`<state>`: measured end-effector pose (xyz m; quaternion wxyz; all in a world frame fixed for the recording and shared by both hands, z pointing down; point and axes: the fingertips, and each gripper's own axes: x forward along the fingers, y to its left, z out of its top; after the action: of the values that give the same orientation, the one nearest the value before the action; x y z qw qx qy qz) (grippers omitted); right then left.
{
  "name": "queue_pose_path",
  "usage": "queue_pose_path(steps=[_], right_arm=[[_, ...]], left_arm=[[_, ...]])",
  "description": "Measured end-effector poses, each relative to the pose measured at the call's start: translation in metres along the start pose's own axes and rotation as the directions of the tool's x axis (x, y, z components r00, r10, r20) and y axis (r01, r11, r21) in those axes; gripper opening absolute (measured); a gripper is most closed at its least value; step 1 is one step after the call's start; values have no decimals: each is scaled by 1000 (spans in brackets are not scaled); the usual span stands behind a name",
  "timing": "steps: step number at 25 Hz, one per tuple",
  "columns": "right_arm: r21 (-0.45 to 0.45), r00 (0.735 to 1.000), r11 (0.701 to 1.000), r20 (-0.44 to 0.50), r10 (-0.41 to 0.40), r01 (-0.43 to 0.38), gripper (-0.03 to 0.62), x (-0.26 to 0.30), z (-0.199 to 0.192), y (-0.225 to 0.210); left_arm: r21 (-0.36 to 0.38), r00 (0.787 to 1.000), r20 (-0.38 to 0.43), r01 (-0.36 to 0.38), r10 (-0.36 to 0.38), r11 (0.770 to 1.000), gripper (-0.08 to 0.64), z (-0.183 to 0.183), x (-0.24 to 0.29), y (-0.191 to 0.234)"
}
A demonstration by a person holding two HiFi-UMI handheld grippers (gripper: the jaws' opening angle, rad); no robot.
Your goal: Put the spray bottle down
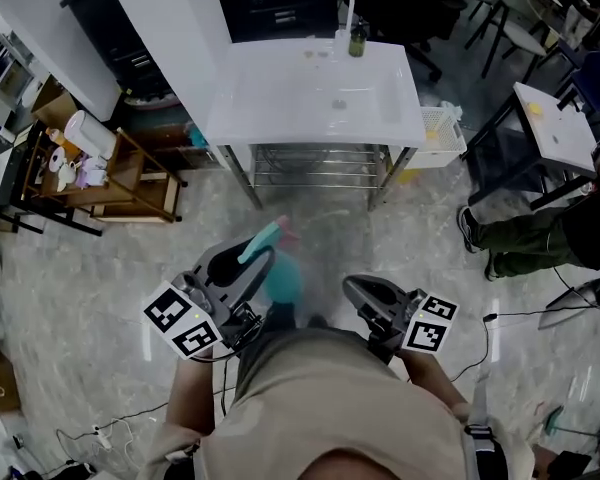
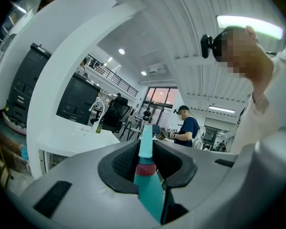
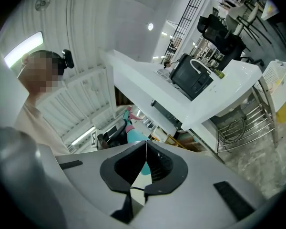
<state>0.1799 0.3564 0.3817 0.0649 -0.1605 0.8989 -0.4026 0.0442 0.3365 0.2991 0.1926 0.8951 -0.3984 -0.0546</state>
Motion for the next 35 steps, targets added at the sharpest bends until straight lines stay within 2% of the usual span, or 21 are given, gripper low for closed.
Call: queue_pose_path(steps=[7,25,30,35], right_arm=[[0,999,999,22,-42,42,21,16,15,-12],[18,990,990,29,-137,136,21,69,42,-37],[-2,987,987,5,-159,159,21,89,48,-39],[-11,983,983,-23,-181,181,21,113,56,-42]], left_arm=[[-7,999,0,48,-48,999,89,12,18,24],[-31,994,-6,105,-105,994,89,45,41,108],[-32,993,14,120,-119,992,89,57,41,129],[-31,994,45,104,-103,994,89,76,35,159]])
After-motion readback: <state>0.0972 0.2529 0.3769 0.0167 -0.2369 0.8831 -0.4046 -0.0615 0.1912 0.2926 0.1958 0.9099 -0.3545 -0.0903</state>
